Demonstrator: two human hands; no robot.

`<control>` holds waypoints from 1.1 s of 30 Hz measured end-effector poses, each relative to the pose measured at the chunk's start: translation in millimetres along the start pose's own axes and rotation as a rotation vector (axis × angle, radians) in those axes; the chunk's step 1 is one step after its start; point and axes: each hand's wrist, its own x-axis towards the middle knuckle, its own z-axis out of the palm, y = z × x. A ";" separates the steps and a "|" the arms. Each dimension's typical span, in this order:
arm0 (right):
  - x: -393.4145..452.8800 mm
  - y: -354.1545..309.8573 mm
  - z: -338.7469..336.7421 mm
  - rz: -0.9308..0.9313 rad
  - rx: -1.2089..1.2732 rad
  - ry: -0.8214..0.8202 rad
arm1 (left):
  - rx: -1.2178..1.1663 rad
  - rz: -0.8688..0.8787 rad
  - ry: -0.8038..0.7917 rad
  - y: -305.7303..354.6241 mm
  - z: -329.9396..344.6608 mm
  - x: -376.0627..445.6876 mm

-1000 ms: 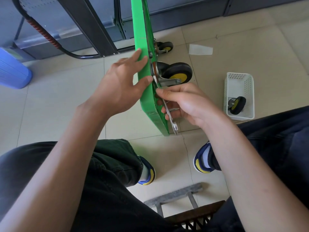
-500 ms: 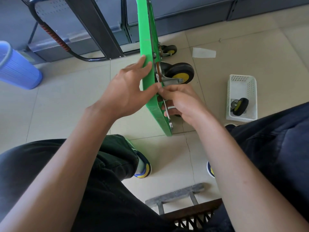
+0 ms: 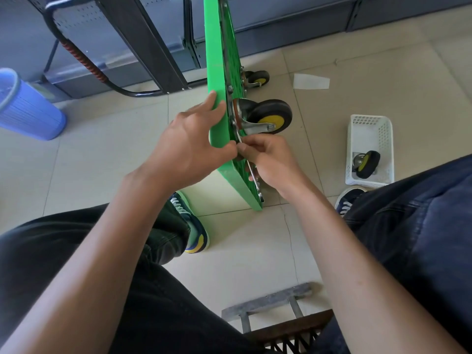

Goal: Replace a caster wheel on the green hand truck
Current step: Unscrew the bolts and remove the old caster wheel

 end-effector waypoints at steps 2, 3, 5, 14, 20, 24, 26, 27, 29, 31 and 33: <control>2.9 6.5 2.1 -0.040 0.001 -0.009 | -0.008 -0.019 0.003 -0.7 -1.1 -0.9; 5.8 11.3 3.7 -0.073 -0.023 -0.002 | -0.012 -0.025 0.006 -0.8 -1.5 -1.7; 11.0 18.7 7.0 -0.151 -0.116 0.036 | -0.024 -0.029 0.016 -1.6 -2.5 -2.3; 22.0 26.6 10.4 -0.356 -0.439 0.184 | -0.071 -0.025 0.042 -11.8 0.0 -2.3; 17.2 22.4 -6.4 -0.205 -0.452 0.111 | -0.067 0.001 0.049 -12.4 3.0 -0.8; 7.2 13.3 -16.7 -0.019 -0.384 -0.009 | -0.081 0.010 0.063 -13.3 4.5 -0.8; -0.4 0.9 -18.0 0.095 -0.140 -0.092 | -0.085 0.016 0.069 -12.3 4.9 -0.8; -3.9 -6.4 -17.8 0.142 -0.007 -0.127 | -0.083 0.019 0.070 -11.5 4.8 -0.8; -7.5 -18.2 -17.6 0.197 0.163 -0.164 | -0.083 0.019 0.065 -10.1 4.6 -0.5; -7.2 -23.7 -17.9 0.228 0.248 -0.165 | -0.085 0.017 0.065 -10.0 4.3 -0.3; -6.3 -26.4 -18.8 0.252 0.278 -0.154 | -0.084 0.018 0.067 -11.2 5.4 0.1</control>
